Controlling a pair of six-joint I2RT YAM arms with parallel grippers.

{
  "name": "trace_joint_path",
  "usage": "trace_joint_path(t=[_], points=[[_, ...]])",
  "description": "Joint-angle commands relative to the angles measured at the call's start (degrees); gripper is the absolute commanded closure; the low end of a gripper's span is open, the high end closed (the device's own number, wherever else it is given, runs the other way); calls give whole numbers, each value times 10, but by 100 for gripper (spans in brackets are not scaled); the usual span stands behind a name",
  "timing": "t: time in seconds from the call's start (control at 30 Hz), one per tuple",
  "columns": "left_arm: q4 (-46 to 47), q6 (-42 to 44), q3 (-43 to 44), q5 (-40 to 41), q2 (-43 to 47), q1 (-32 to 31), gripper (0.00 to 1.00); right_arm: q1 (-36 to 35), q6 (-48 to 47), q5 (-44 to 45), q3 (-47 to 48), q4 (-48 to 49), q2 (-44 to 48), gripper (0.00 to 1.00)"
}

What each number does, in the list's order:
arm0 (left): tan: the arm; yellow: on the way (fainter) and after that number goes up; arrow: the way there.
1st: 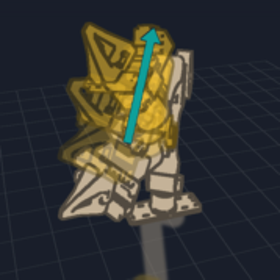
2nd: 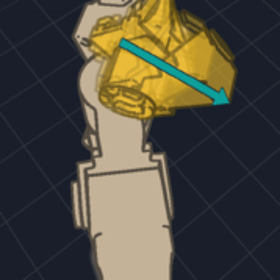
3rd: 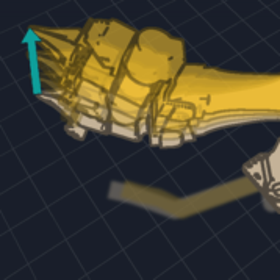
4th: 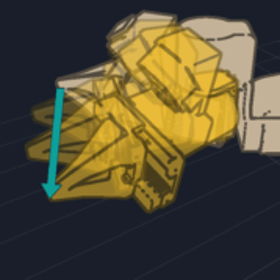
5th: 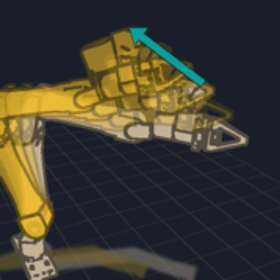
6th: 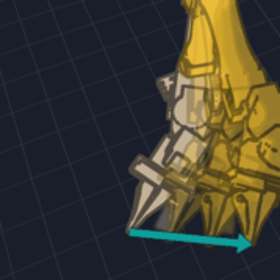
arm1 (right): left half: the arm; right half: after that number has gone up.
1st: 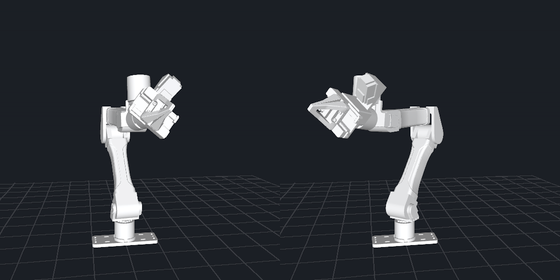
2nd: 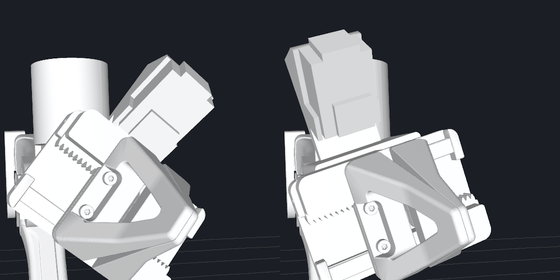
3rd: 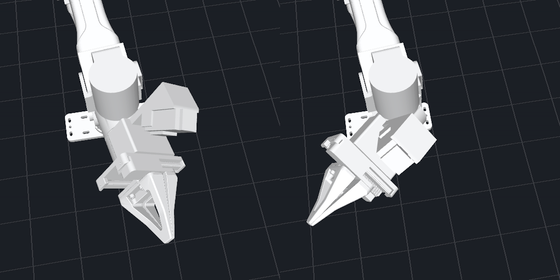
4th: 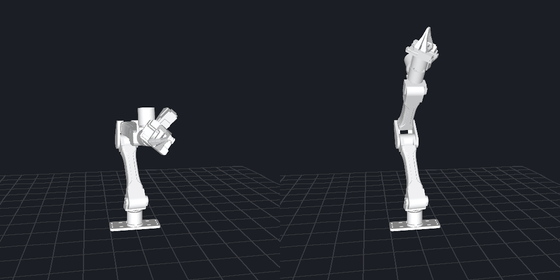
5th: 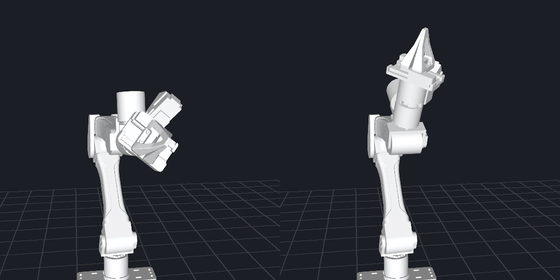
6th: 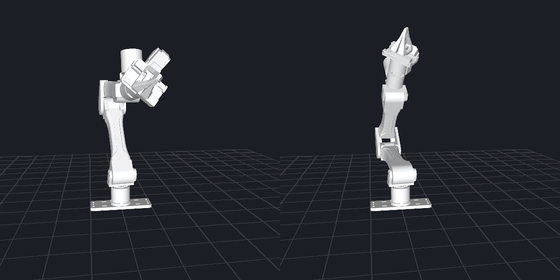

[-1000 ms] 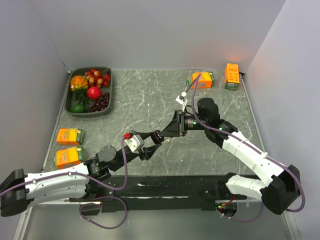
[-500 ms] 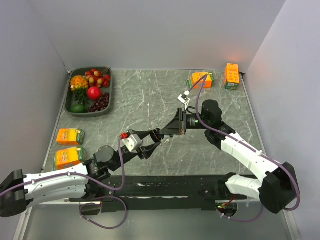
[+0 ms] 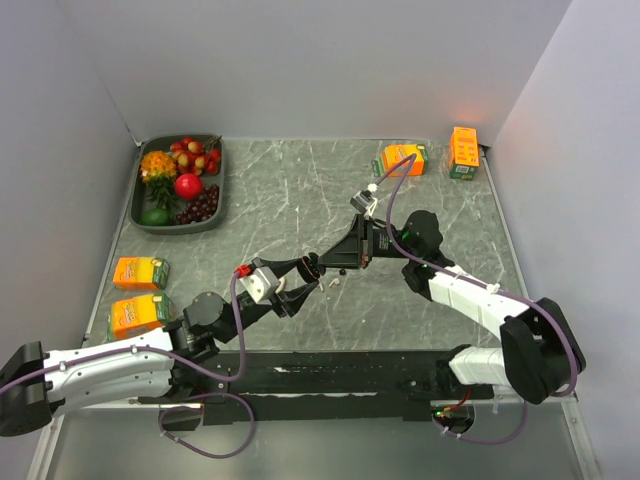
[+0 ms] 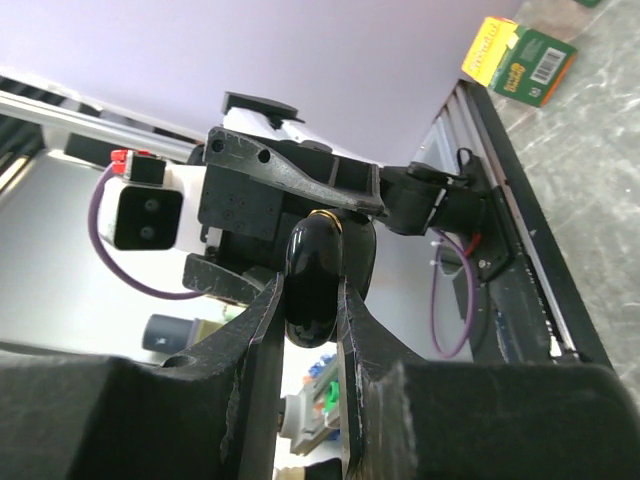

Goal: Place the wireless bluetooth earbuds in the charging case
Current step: Open the charging case.

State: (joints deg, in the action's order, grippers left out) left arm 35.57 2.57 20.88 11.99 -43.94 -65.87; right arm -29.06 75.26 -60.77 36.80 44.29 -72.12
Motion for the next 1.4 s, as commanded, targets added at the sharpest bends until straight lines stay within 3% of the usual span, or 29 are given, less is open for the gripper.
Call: trace_joint_path(t=[0.0,0.23,0.53,1.0,1.13,1.2,1.37], points=[[60,-5,12,-7,13,-2,99,-13,57,-41,-8,114,-14,95],[61,2,10,-7,18,-2,99,-14,69,-42,-8,133,-23,94],[64,-2,8,-10,20,-3,99,-9,59,-39,-14,115,-20,66],[51,-3,10,-11,30,-2,99,4,33,-31,-16,71,-13,55],[49,-3,9,-11,29,-2,99,8,-34,-15,8,-48,20,45],[47,-4,8,-11,29,-2,99,8,-102,3,41,-158,44,40],[43,-4,6,-9,27,-3,99,8,-204,41,109,-326,73,36]])
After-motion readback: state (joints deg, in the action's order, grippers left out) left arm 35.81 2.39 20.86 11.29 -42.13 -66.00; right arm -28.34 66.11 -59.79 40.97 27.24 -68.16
